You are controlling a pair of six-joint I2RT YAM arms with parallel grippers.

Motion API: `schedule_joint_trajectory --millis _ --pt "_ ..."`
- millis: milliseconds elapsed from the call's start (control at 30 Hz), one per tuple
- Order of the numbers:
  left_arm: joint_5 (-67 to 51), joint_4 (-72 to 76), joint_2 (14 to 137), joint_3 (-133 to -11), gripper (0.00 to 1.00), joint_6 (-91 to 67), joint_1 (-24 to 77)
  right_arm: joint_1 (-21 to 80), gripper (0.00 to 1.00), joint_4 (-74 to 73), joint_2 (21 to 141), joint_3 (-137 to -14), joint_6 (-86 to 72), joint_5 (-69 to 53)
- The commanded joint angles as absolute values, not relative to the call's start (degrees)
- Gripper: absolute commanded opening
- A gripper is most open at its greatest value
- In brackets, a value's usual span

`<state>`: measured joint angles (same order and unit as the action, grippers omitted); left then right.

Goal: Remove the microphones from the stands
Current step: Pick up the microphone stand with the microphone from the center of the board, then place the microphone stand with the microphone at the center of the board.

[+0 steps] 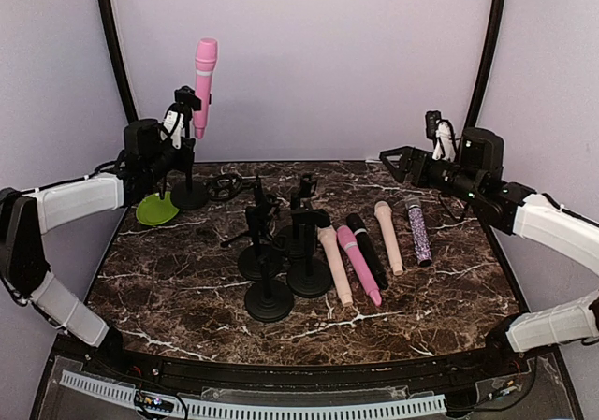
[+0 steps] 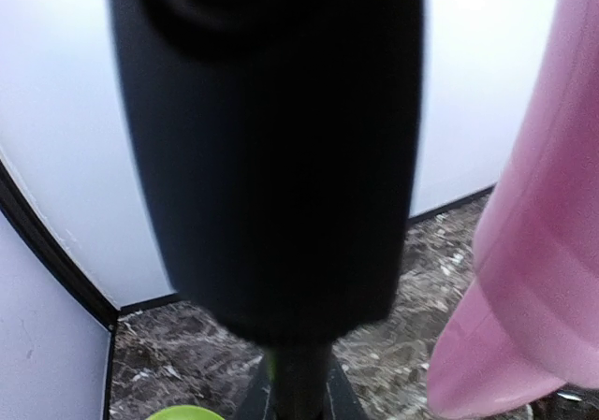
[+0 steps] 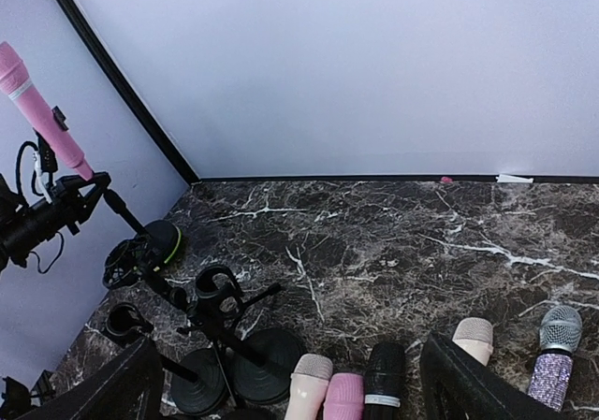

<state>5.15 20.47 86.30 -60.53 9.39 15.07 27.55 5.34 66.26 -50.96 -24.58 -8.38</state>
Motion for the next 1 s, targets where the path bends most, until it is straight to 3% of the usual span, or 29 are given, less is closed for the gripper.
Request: schedule_joint_trajectory --millis 0,700,967 --pt "10.9 17.01 76.62 -54.16 0.0 7.97 23.58 27.24 0.96 9.28 62.67 -48.96 -24.58 -10.78" --pt "13.44 8.36 50.86 -32.22 0.0 -8.68 35.01 28.78 0.96 11.38 60.9 -47.4 -28.87 -15.49" --pt "21.95 13.13 48.14 -27.02 0.0 -13.52 46.62 31.19 0.96 11.59 62.53 -49.22 -28.52 -14.64"
